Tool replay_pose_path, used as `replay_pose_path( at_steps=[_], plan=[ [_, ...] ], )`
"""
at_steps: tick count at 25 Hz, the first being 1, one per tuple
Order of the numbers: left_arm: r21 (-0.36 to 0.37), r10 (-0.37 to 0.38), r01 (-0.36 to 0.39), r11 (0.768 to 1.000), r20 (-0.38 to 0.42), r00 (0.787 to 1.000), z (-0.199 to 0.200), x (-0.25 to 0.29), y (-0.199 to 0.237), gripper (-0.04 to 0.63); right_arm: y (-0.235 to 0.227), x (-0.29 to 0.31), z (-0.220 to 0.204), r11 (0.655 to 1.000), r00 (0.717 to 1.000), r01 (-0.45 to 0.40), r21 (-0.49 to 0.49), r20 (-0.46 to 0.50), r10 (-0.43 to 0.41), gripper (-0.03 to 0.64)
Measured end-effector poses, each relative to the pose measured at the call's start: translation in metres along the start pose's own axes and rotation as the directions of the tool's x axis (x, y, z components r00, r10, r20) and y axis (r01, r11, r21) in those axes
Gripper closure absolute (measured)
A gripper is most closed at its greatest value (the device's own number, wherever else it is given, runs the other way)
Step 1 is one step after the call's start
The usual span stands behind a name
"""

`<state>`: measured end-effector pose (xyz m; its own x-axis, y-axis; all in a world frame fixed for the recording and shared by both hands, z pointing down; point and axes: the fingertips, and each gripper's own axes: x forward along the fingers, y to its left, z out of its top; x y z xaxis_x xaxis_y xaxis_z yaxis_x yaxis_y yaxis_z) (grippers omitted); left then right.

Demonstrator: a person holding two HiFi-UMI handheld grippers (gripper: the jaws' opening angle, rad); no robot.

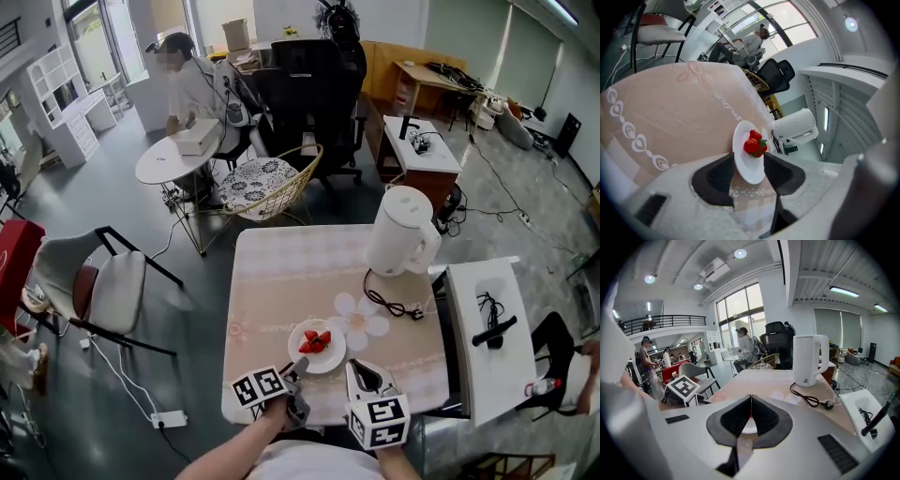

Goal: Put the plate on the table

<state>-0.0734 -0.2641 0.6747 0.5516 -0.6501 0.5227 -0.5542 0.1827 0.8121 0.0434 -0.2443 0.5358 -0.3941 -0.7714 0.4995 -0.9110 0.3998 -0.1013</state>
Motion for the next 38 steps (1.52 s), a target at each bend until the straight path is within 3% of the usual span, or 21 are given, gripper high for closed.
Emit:
replay_pose_path(
  at_steps=[8,12,16,26,38],
  plan=[
    [0.104,-0.005,0.004,0.995,0.012,1.000,0.004,-0.009,-0.010,0.408,0.005,-0.005,-0.001,1.000,1.000,-0.007,0.003,0.008,0.007,0.612],
    [0.202,-0.036,0.033,0.979,0.013,0.999,0.002,-0.021,-0.031,0.408,0.010,-0.008,0.001,1.000,1.000,-0.015,0.009,0.014,0.014,0.612],
    [0.333,-0.082,0.072,0.940,0.018,0.996,0.000,-0.036,-0.057,0.411,0.016,-0.011,0.002,1.000,0.999,-0.028,0.010,0.021,0.028,0.612],
    [0.519,-0.108,0.057,0.853,0.069,0.992,-0.012,-0.077,-0.099,0.496,0.036,-0.025,0.007,0.997,0.996,-0.074,0.012,0.057,0.073,0.612],
    [0.660,-0.126,0.012,0.751,0.126,0.984,-0.039,-0.118,-0.133,0.561,0.055,-0.056,0.008,0.993,0.988,-0.120,0.003,0.096,0.119,0.612]
  ],
)
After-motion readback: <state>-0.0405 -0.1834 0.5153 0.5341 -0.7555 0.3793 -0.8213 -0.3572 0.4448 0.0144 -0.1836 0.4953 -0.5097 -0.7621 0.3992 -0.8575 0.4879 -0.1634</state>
